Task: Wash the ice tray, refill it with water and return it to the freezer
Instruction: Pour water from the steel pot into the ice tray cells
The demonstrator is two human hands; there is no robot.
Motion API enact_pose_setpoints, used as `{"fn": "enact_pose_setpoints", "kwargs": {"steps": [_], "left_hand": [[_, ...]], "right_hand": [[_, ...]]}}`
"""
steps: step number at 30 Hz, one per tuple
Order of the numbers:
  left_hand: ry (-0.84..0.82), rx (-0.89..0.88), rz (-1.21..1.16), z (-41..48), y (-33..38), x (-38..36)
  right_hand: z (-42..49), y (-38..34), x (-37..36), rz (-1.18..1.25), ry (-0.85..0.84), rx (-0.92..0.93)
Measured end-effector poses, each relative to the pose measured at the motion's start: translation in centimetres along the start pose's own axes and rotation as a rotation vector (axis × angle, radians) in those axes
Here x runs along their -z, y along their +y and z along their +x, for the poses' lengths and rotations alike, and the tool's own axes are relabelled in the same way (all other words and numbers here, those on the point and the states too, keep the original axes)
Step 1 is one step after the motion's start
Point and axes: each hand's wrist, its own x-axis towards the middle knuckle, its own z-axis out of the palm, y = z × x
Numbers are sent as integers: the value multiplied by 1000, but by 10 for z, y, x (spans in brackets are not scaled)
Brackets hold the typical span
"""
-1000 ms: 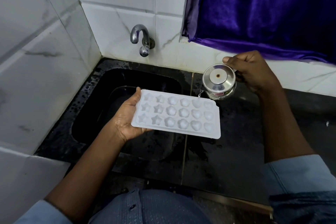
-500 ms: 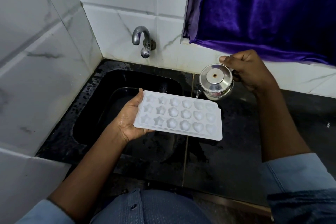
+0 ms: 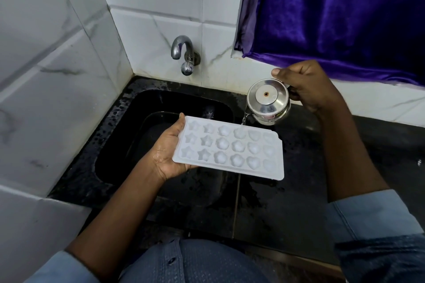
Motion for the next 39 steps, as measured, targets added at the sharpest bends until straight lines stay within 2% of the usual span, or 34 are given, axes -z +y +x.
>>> {"fn": "enact_pose_setpoints", "kwargs": {"steps": [39], "left_hand": [[-29,13,-4,-9,-7,-6]], "right_hand": [[0,-16,-27,22,-44,35]]}}
